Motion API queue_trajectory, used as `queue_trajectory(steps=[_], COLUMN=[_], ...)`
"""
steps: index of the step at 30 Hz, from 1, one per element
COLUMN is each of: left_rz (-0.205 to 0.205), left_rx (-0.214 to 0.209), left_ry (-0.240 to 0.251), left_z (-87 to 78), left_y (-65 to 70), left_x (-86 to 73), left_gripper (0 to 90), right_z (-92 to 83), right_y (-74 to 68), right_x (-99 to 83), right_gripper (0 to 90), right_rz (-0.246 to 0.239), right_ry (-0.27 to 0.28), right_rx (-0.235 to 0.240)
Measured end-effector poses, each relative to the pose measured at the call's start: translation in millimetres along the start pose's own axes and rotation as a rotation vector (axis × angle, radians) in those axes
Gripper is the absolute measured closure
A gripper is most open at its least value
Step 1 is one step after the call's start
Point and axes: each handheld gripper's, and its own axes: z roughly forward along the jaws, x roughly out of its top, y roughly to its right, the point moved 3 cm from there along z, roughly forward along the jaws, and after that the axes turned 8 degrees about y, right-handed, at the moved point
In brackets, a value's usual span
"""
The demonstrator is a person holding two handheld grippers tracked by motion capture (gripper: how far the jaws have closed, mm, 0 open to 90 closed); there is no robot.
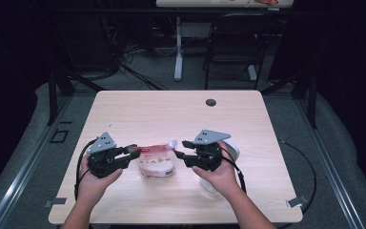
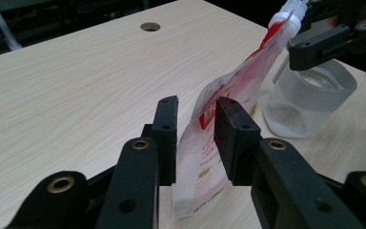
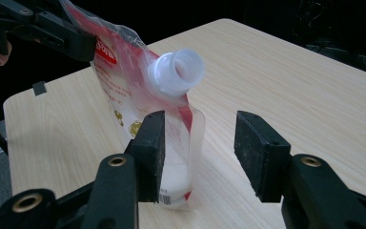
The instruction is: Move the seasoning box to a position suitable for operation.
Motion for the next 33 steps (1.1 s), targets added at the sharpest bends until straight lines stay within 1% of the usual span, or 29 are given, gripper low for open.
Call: queue_trajectory(steps=[9,15,17,21,24,27,30,33], left_rz=[0.004,0.011,0.015,0.013,0.015,0.015,0.013,0.021], left_rx=[0.000,0.001,0.002,-0.001,-0.004,-0.003,-0.008,-0.015], left_ry=[-0.002,-0.003,-0.005,-0.010,-0.008,-0.013,-0.007,-0.009], left_z=[-0.2,0.1,0.1,-0.6,-0.5,-0.5,0.0,0.6], left_y=[0.3,1.8,2.5,2.2,2.2,2.5,3.3,5.4], left_x=[0.1,0.7,1.1,1.3,1.4,2.4,2.8,3.7], left_gripper=[70.8,71.8,72.5,73.7,74.2,74.5,74.9,75.2], right_z=[11.7,15.5,16.0,16.7,16.2,15.5,14.1,11.1], right_y=[-4.1,-7.2,-8.4,-11.0,-11.8,-12.0,-11.7,-12.5], right_x=[1.5,2.7,4.5,6.8,7.8,8.2,8.1,7.6], right_gripper=[53.4,53.7,54.6,55.7,57.2,59.5,60.5,61.2], right_rz=[0.004,0.004,0.009,-0.022,-0.031,-0.028,-0.028,-0.030], right_ry=[0.004,0.007,0.017,0.005,0.001,0.005,0.006,0.009], right_rx=[0.020,0.033,0.042,0.031,0.026,0.020,0.016,0.007])
